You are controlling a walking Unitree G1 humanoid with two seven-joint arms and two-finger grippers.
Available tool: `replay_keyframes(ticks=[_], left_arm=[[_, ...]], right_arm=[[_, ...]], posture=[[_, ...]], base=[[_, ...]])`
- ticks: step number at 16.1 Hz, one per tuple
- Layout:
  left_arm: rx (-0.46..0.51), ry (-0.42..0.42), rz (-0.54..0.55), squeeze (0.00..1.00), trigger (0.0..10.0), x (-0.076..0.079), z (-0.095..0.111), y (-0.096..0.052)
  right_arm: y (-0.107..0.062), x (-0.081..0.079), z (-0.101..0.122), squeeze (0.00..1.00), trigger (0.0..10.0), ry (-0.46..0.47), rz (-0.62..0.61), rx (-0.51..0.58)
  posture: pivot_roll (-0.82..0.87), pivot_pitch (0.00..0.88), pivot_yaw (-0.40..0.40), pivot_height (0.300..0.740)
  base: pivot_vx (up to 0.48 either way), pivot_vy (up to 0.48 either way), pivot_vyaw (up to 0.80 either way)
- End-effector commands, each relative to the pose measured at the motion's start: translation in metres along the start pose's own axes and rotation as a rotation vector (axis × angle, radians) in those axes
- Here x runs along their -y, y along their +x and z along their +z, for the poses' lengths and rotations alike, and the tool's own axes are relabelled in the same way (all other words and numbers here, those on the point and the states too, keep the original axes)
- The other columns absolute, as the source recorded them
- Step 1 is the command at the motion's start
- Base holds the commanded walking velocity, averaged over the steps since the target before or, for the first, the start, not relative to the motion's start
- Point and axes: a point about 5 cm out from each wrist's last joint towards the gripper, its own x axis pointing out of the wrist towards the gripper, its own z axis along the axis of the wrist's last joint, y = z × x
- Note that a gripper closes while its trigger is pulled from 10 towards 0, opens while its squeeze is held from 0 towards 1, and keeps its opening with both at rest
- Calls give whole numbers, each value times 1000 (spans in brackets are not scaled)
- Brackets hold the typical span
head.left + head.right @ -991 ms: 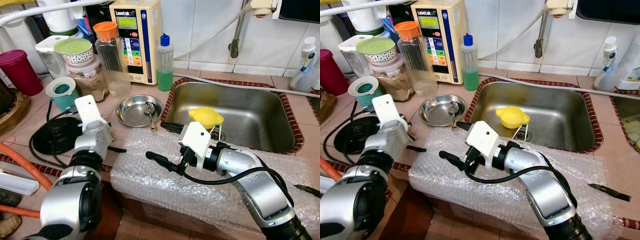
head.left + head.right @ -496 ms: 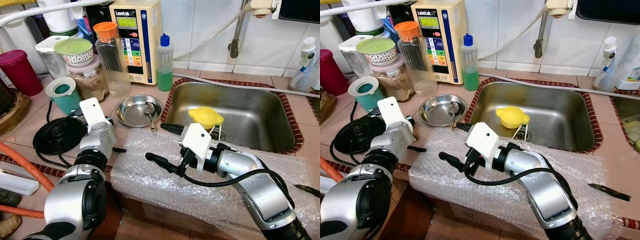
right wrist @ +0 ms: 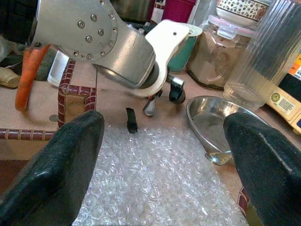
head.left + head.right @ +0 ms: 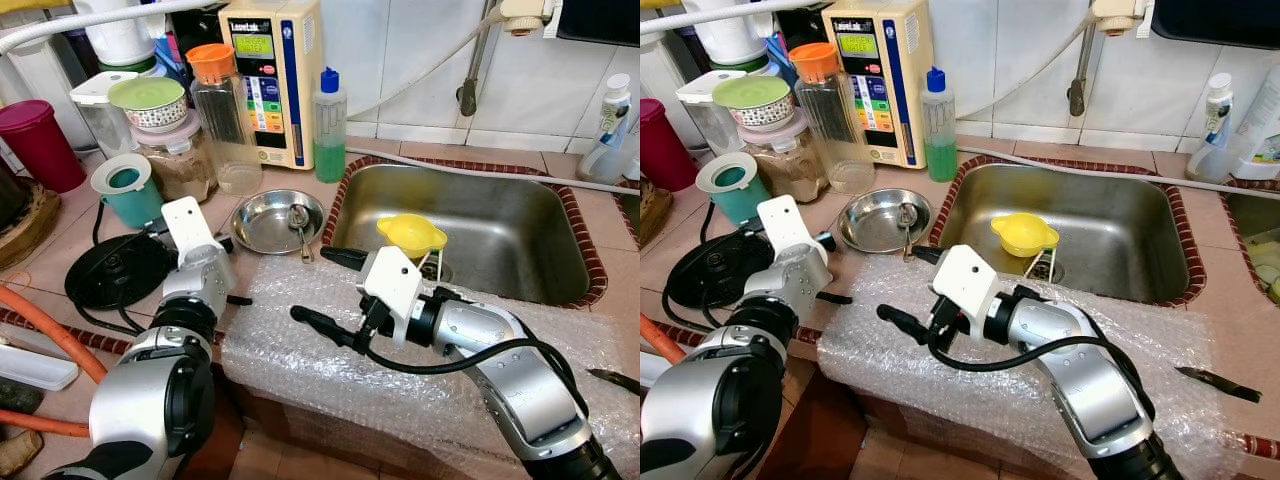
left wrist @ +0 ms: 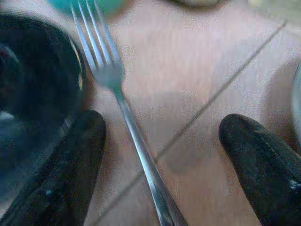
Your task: Kitchen organization
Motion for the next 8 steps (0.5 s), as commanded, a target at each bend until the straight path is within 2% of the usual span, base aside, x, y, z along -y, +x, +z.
replay_keyframes(ticks=[1,2,3,4,5,6,7,8], left_arm=[[-36,-22,-16,0,10000,2,-3,0],[-61,-25,-12,0,8784,1,-7,1],[-103,-41,-14,0,5961,1,-13,1],[-118,-51,-17,0,5608,1,-15,1],[-140,-59,-23,0,4235,2,-17,0],[-143,-52,-28,0,1569,3,-17,0],[-150,-62,-43,0,0,3,-18,0],[-165,-57,-35,0,0,2,-20,1]], right_arm=[[1,-3,4,0,10000,-16,13,3],[0,-3,4,0,10000,-16,13,3],[0,-3,4,0,10000,-16,13,3],[0,-3,4,0,10000,-15,13,3],[0,-3,4,0,10000,-15,12,2],[0,-3,4,0,10000,-15,12,2],[-1,-3,4,0,10000,-15,11,2],[-1,-3,3,0,10000,-14,10,2]], posture=[[-22,0,114,740],[-22,0,114,740],[-25,0,115,740],[-25,0,115,740],[-25,0,115,740],[-25,0,115,740],[-26,0,116,740],[-26,0,116,740]], base=[[0,0,0],[0,0,0],[0,0,0],[0,0,0],[0,0,0],[0,0,0],[0,0,0],[0,0,0]])
